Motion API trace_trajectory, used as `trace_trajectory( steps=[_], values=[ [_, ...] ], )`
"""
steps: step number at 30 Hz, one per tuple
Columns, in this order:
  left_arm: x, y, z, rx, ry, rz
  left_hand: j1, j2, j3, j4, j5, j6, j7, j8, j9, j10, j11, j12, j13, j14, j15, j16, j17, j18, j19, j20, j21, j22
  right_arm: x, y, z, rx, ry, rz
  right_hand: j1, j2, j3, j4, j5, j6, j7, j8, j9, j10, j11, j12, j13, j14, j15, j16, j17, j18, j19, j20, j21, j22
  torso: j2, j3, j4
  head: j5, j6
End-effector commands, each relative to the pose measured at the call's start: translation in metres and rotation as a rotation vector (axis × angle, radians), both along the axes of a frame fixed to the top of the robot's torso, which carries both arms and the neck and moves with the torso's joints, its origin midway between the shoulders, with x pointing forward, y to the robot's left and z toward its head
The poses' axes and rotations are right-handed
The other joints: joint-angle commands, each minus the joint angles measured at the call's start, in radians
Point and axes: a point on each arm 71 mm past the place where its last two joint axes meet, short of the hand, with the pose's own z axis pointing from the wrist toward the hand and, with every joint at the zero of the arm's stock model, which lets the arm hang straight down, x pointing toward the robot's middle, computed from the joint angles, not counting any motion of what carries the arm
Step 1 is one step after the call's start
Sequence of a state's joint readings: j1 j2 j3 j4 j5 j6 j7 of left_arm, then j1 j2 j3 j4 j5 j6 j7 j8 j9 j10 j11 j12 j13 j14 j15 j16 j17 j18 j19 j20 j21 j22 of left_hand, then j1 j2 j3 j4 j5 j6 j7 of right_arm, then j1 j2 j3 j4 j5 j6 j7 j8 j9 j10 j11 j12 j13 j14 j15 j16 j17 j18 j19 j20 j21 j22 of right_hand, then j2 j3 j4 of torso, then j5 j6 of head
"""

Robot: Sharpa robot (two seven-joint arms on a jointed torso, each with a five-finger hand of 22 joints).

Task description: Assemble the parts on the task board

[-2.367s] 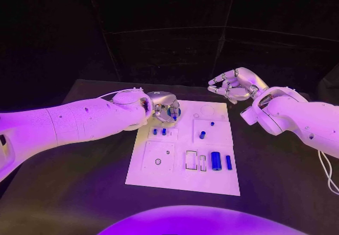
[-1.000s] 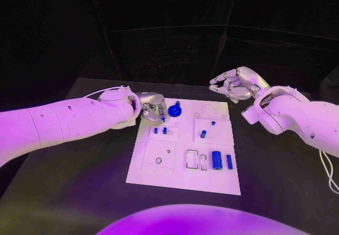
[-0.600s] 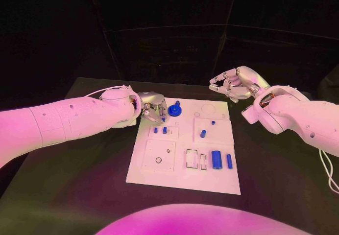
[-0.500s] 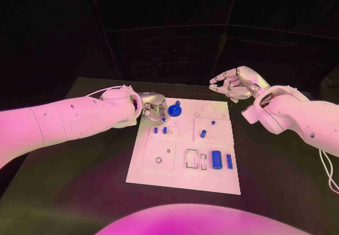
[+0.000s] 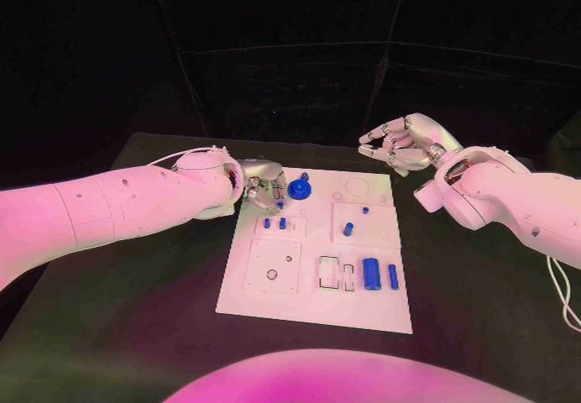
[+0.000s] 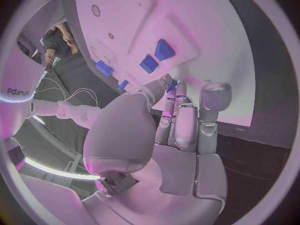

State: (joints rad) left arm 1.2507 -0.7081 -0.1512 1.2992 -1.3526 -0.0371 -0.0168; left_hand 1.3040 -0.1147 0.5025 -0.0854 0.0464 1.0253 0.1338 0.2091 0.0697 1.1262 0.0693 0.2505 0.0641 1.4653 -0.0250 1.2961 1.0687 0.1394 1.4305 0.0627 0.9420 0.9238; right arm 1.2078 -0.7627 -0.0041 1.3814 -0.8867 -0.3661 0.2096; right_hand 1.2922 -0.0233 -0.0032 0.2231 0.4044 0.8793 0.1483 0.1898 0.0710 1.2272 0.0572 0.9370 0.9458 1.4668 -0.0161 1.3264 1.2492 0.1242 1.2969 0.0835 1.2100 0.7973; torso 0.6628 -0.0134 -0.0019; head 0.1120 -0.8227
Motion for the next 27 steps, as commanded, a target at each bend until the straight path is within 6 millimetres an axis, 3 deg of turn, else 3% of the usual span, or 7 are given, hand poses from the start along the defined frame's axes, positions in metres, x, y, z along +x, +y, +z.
trace_trajectory(
  steps=[1,12,17,22,27],
  values=[
    [0.000,0.001,-0.001,0.018,0.024,0.012,-0.003,-0.011,0.006,0.001,0.001,-0.008,0.004,-0.008,-0.002,-0.010,0.003,-0.008,0.000,0.018,0.006,-0.005,-0.003,-0.011,-0.001,0.008,-0.001,-0.001,0.000,0.000,0.001,0.001,0.005,0.005,0.002,0.010,0.001,0.005,0.005,-0.004,-0.001,0.003,-0.001,-0.004,-0.001,-0.002,-0.001,0.036,-0.008,-0.005,-0.002,0.007,0.000,-0.004,-0.006,-0.001,0.000,0.0002,-0.0003,0.000,0.000],
    [0.000,0.001,-0.001,0.018,0.019,0.018,-0.007,-0.028,0.007,-0.003,0.001,-0.050,0.007,-0.043,-0.008,-0.022,0.005,-0.025,0.002,0.016,0.010,-0.006,-0.012,-0.009,-0.006,0.013,-0.002,0.001,0.001,-0.002,0.000,-0.004,0.013,-0.002,0.002,0.010,0.001,0.005,0.005,-0.004,-0.001,0.003,-0.001,-0.011,-0.001,-0.013,-0.012,0.034,-0.008,-0.012,-0.010,0.009,-0.004,-0.004,-0.012,-0.013,0.000,0.0000,-0.0001,-0.002,0.001],
    [0.001,0.003,0.000,0.012,0.007,0.026,-0.011,-0.037,0.005,-0.003,0.001,-0.080,0.009,-0.064,-0.008,-0.034,0.007,-0.035,0.001,0.015,0.010,-0.007,-0.018,-0.008,-0.008,0.014,-0.005,0.000,0.002,-0.005,-0.003,-0.034,0.036,-0.011,0.015,0.004,0.001,0.000,-0.003,-0.005,-0.001,0.007,-0.001,-0.089,-0.002,-0.146,-0.137,0.024,-0.007,-0.040,-0.039,0.013,-0.017,-0.004,-0.030,-0.043,0.000,-0.0005,0.0004,-0.003,0.002],
    [0.001,0.008,0.002,0.001,-0.014,0.040,-0.018,-0.053,-0.009,-0.003,0.001,-0.119,0.008,-0.089,-0.007,-0.069,0.015,-0.056,0.000,0.012,0.016,-0.012,-0.031,-0.007,-0.013,0.019,-0.014,-0.007,0.003,-0.011,-0.009,-0.135,0.067,-0.013,0.080,-0.008,0.028,-0.040,-0.034,0.017,-0.005,0.024,0.002,-0.146,-0.005,-0.269,-0.241,0.006,-0.011,-0.103,-0.099,0.025,-0.047,-0.006,-0.079,-0.122,-0.001,-0.0010,-0.0002,-0.004,0.004],
    [0.001,0.018,0.004,-0.031,-0.026,0.070,-0.010,-0.058,-0.034,-0.004,0.001,-0.148,0.006,-0.109,-0.005,-0.122,0.025,-0.080,0.000,0.009,0.024,-0.018,-0.045,-0.003,-0.020,0.025,-0.038,-0.028,0.003,-0.014,-0.014,-0.321,0.045,0.009,0.152,-0.025,0.084,-0.081,-0.094,0.068,-0.004,0.032,0.002,-0.192,-0.001,-0.422,-0.369,-0.007,-0.011,-0.182,-0.181,0.032,-0.056,-0.009,-0.113,-0.171,-0.001,-0.0002,-0.0002,-0.008,0.007]
  ],
)
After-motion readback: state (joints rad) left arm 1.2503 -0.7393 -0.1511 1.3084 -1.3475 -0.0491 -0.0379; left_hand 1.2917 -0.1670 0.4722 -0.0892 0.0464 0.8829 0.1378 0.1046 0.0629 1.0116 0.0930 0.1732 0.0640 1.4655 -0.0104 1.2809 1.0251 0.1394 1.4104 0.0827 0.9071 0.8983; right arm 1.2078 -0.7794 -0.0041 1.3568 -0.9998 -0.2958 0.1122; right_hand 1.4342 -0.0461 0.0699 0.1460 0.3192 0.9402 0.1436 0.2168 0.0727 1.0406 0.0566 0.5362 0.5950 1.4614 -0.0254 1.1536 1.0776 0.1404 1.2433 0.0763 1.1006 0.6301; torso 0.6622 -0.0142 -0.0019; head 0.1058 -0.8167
